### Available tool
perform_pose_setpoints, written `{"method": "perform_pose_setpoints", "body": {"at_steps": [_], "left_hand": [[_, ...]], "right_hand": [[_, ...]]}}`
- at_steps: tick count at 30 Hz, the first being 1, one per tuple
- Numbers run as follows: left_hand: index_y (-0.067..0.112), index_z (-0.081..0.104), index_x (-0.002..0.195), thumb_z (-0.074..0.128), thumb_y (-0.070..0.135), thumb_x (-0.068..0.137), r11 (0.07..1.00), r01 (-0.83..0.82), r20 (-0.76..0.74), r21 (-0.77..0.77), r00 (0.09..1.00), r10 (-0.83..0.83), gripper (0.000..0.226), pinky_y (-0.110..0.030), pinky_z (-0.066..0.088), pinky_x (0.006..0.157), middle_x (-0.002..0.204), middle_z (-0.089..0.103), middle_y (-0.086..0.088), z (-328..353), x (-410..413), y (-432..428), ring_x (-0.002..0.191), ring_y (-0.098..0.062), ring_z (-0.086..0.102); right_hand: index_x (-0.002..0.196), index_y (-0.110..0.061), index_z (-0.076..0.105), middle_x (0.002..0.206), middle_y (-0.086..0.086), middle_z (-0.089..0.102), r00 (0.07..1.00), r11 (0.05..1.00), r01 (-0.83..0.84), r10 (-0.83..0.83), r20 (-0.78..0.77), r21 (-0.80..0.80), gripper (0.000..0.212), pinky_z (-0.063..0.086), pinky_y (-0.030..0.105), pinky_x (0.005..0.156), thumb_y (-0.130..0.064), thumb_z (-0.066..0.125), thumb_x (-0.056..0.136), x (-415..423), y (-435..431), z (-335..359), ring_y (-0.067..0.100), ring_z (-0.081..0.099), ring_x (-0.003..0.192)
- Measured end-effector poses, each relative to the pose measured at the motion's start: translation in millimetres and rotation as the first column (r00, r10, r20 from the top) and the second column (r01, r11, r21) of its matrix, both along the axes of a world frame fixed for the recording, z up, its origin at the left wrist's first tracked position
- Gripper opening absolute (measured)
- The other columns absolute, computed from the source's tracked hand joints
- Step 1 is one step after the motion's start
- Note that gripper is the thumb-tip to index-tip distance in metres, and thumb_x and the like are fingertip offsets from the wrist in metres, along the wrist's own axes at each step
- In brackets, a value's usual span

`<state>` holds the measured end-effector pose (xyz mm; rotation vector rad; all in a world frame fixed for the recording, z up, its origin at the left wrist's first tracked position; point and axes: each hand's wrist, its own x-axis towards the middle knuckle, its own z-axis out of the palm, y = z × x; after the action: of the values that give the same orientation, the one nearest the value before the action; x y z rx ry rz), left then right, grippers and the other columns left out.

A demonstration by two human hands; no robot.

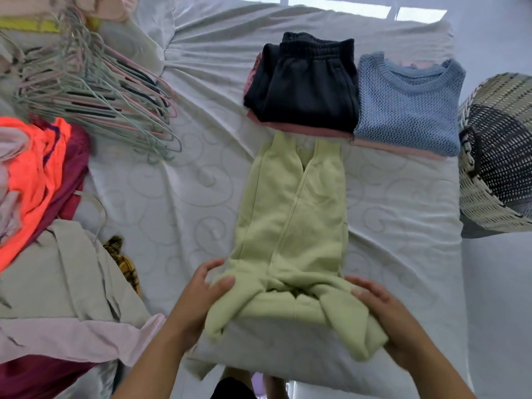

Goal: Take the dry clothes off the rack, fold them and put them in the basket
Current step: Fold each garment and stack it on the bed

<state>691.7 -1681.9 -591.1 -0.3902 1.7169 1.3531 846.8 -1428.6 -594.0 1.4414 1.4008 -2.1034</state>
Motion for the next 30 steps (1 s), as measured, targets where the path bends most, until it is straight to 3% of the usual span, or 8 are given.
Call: {"method": "perform_pose_setpoints", "body": {"at_steps": [3,8,12,16,21,24,28,30], "left_hand": [[0.007,0.061,0.109,0.060,0.023,0.089,0.995,0.015,-0.019,0.096,1.000,-0.013,0.025,-0.021,0.054,0.070,0.105,0.069,-0.013,1.0,-45.6,27.3,0.089,-0.017,0.064],[0.004,0.064,0.103,0.041,0.038,0.096,0.975,-0.074,0.164,0.210,0.986,0.039,0.042,-0.024,0.055,0.058,0.086,0.072,-0.008,-4.3,-122.9,81.6,0.074,-0.014,0.069],[0.006,0.061,0.108,0.032,0.055,0.094,0.955,-0.061,0.157,0.290,0.987,0.015,0.059,-0.026,0.057,0.055,0.084,0.071,-0.012,-12.5,-172.6,123.4,0.071,-0.019,0.070],[0.001,0.031,0.138,0.037,0.063,0.088,0.960,-0.104,0.152,0.258,0.986,0.066,0.080,-0.029,0.059,0.067,0.108,0.062,-0.020,-40.4,-192.5,147.3,0.084,-0.023,0.069],[0.003,0.052,0.107,0.055,0.042,0.090,0.986,-0.165,-0.219,-0.006,0.963,0.160,0.043,-0.019,0.045,0.054,0.093,0.061,-0.012,-74.0,-169.9,122.8,0.066,-0.010,0.059],[0.007,0.060,0.113,0.060,0.062,0.073,1.000,0.003,-0.134,-0.003,0.991,-0.003,0.068,-0.027,0.050,0.079,0.110,0.067,-0.007,-82.2,-135.5,102.1,0.096,-0.017,0.063],[0.023,0.058,0.098,0.060,0.025,0.090,1.000,0.003,-0.303,0.000,0.953,-0.003,0.008,-0.017,0.049,0.072,0.098,0.066,0.006,-73.3,-117.0,110.2,0.090,-0.010,0.062],[0.023,0.054,0.090,0.058,0.033,0.087,1.000,0.005,-0.449,-0.022,0.893,-0.014,0.012,-0.022,0.047,0.071,0.086,0.064,0.008,-66.5,-122.2,116.7,0.080,-0.008,0.060]], "right_hand": [[0.101,-0.004,0.067,0.097,0.013,0.071,0.999,0.999,-0.034,0.032,-0.039,-0.032,0.021,0.056,0.023,0.061,-0.010,0.048,0.092,-43.3,31.9,9.9,0.016,0.068,0.076],[0.069,-0.010,0.064,0.047,0.001,0.057,0.999,0.997,0.017,-0.021,-0.042,-0.075,0.036,0.036,0.011,0.034,-0.008,0.038,0.094,-116.1,83.2,8.8,0.009,0.053,0.041],[0.071,-0.016,0.052,0.052,0.002,0.054,0.999,0.992,0.048,-0.048,0.008,-0.113,0.030,0.024,0.008,0.028,-0.025,0.038,0.096,-171.0,117.5,-11.8,0.002,0.043,0.032],[0.088,-0.011,0.055,0.064,0.002,0.049,0.989,0.988,0.141,-0.137,0.055,-0.068,0.056,0.026,0.014,0.034,-0.064,0.039,0.088,-194.9,118.7,-47.1,0.009,0.032,0.047],[0.104,-0.008,0.054,0.104,0.008,0.059,0.991,0.863,-0.039,-0.033,0.133,0.504,0.040,0.045,0.033,0.079,-0.046,0.053,0.090,-169.9,88.1,-73.3,0.020,0.055,0.090],[0.095,-0.013,0.051,0.095,-0.001,0.056,0.992,0.911,0.047,-0.092,0.091,0.409,0.042,0.043,0.029,0.068,-0.050,0.065,0.079,-151.0,55.3,-60.1,0.013,0.054,0.084],[0.093,-0.016,0.055,0.088,-0.003,0.060,0.987,0.894,0.158,-0.153,-0.046,0.419,0.038,0.045,0.019,0.058,-0.045,0.064,0.071,-133.5,33.9,-48.4,0.003,0.057,0.073],[0.088,-0.017,0.054,0.080,-0.004,0.058,0.989,0.835,0.149,-0.121,-0.087,0.530,0.023,0.043,0.013,0.055,-0.037,0.064,0.084,-133.8,38.6,-48.9,-0.004,0.054,0.064]]}}
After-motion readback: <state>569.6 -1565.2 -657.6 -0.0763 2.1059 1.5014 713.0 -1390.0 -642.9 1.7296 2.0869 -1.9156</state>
